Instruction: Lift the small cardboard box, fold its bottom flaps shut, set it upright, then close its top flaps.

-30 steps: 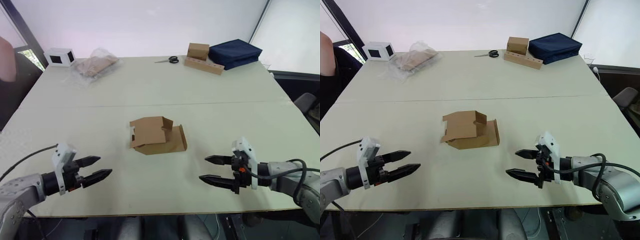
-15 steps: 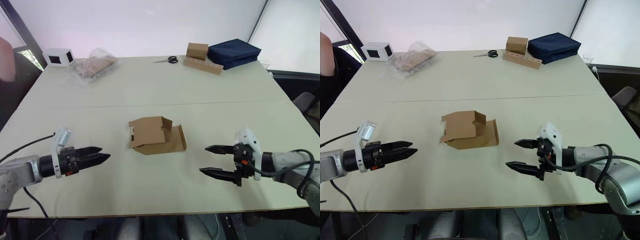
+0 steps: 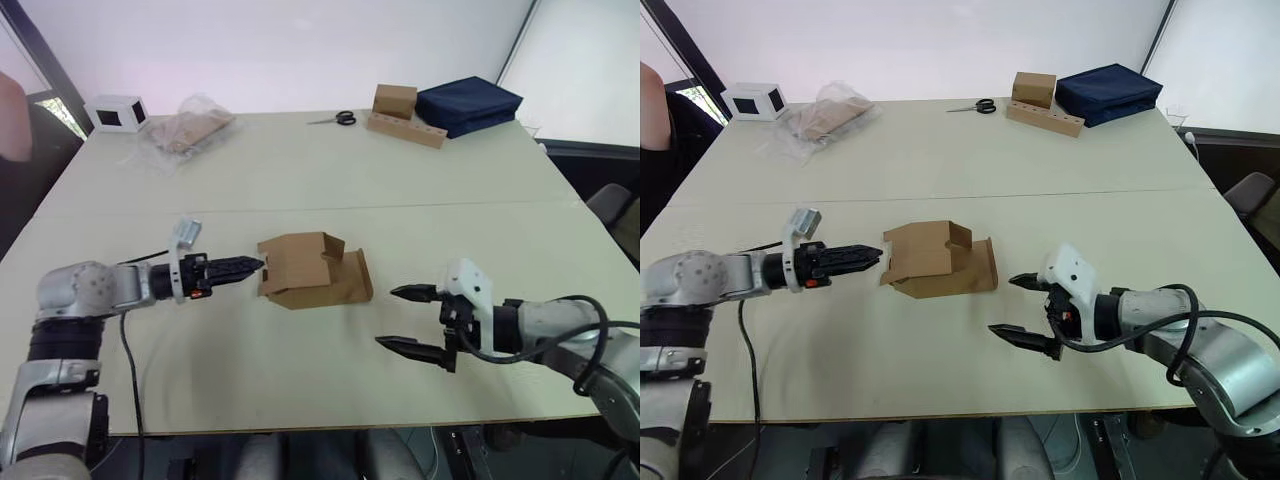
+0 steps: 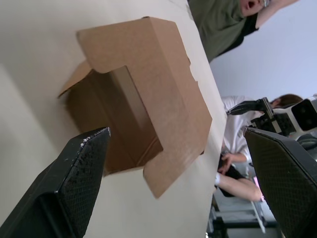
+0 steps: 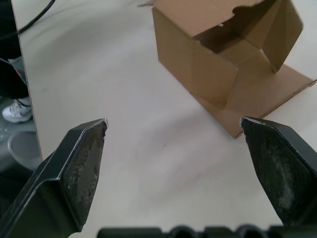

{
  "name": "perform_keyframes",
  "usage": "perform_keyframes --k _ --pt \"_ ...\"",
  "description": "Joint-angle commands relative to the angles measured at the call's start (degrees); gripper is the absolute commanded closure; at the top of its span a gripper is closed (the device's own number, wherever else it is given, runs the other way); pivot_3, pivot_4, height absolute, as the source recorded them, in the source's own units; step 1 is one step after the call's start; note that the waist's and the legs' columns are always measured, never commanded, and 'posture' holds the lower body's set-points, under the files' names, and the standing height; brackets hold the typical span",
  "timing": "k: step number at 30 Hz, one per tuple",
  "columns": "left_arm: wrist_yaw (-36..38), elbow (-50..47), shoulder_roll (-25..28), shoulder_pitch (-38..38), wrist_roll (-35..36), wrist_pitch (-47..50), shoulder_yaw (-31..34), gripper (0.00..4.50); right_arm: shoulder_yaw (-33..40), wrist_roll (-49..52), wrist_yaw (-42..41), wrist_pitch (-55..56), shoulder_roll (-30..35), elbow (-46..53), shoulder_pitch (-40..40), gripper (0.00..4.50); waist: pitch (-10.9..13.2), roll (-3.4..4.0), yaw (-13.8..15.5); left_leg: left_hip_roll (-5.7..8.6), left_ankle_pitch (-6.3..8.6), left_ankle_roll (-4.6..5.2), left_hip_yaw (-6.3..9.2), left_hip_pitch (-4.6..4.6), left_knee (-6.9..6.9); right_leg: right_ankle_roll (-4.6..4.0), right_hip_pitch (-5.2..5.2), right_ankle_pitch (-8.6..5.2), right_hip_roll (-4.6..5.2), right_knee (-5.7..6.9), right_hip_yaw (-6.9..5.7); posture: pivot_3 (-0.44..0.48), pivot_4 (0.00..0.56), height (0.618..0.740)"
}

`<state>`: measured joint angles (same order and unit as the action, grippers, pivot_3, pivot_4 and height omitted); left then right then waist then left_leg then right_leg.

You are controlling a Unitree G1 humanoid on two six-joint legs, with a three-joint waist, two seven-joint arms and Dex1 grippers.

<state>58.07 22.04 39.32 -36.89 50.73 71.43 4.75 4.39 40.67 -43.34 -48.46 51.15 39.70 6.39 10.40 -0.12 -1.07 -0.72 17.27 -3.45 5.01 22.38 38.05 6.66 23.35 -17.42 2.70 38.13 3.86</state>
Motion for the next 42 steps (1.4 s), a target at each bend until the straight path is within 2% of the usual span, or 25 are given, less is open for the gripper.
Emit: perform_keyframes --k 1,5,11,20,28,29,30,36,41,42 --pt "2.9 5.0 -2.0 -4.0 -2.6 -1.9 -1.3 0.06 1.3 0.0 2.0 0.0 -0.3 3.4 -1.1 0.0 0.0 -0.01 0.0 0.0 0.0 0.0 -0.01 0.0 0.0 0.0 0.0 0.0 0.0 0.0 0.0 0.0 0.15 0.74" --pt "4.9 9.8 -4.7 -7.4 -5.6 -2.9 -3.0 0.06 1.8 0.2 4.1 0.0 -1.1 4.2 -2.1 0.0 0.0 -0.01 0.0 0.0 0.0 0.0 -0.01 0.01 0.01 0.0 0.0 0.0 0.0 -0.02 0.0 0.0 0.15 0.74" --pt "7.1 15.1 -8.1 -10.8 -6.6 -1.4 -2.4 0.06 2.2 0.5 6.6 0.1 -1.8 5.2 -3.0 0.0 0.0 -0.02 0.0 0.01 0.0 0.0 -0.01 0.01 0.03 0.0 -0.01 0.0 0.0 0.0 0.0 0.0 0.15 0.74" --pt "8.2 17.5 -10.7 -11.5 -8.2 -1.8 -1.6 0.06 1.9 1.4 8.0 -1.1 -1.6 5.4 -1.9 0.0 0.0 -0.02 0.0 0.01 0.0 0.0 0.0 0.01 0.04 0.0 -0.01 0.0 -0.01 0.0 0.0 0.0 0.15 0.74" --pt "7.9 17.7 -12.3 -11.2 -8.7 -1.5 -0.6 0.06 4.9 1.7 7.6 -0.9 -0.5 5.6 -4.0 0.0 0.0 -0.02 0.1 0.01 0.0 0.0 0.0 0.01 0.05 0.01 -0.02 0.0 0.02 0.0 0.0 0.0 0.15 0.74" --pt "7.9 17.8 -12.5 -11.3 -8.9 -1.6 -0.6 0.3 5.0 1.6 7.5 -0.8 -0.4 5.6 -4.2 0.0 0.0 -0.02 0.1 0.01 0.0 0.0 0.0 0.01 0.05 0.01 -0.02 0.0 0.02 0.0 0.0 0.0 0.15 0.74" --pt "7.9 17.8 -12.6 -11.4 -9.0 -1.5 -0.5 0.3 5.0 1.5 7.5 -0.7 -0.4 5.6 -4.2 0.0 0.0 -0.02 0.1 0.01 0.0 0.01 0.0 0.01 0.05 0.01 -0.02 0.0 0.01 0.0 0.0 0.0 0.15 0.74" --pt "7.7 17.6 -13.7 -11.5 -9.3 -1.3 -0.3 2.31 4.9 1.5 8.2 -0.5 -0.8 5.6 -4.0 0.0 0.0 -0.02 0.0 0.01 0.0 0.01 0.0 0.01 0.05 0.01 -0.02 0.0 0.0 0.01 0.0 0.0 0.15 0.74" --pt "7.8 17.2 -14.0 -11.3 -9.4 -0.9 -0.2 4.36 5.0 1.5 8.7 -0.6 -1.1 5.7 -4.3 0.0 0.0 -0.02 0.1 0.01 0.0 0.0 0.0 0.01 0.05 0.01 -0.02 0.0 0.01 0.01 0.0 0.0 0.15 0.74" --pt "7.8 17.0 -14.0 -11.3 -9.5 -0.7 -0.1 4.45 5.1 1.5 8.8 -0.6 -1.1 5.7 -4.2 0.0 0.0 -0.03 0.1 0.01 0.0 0.0 0.0 0.01 0.05 0.01 -0.02 0.0 0.01 0.01 0.0 0.0 0.15 0.74"
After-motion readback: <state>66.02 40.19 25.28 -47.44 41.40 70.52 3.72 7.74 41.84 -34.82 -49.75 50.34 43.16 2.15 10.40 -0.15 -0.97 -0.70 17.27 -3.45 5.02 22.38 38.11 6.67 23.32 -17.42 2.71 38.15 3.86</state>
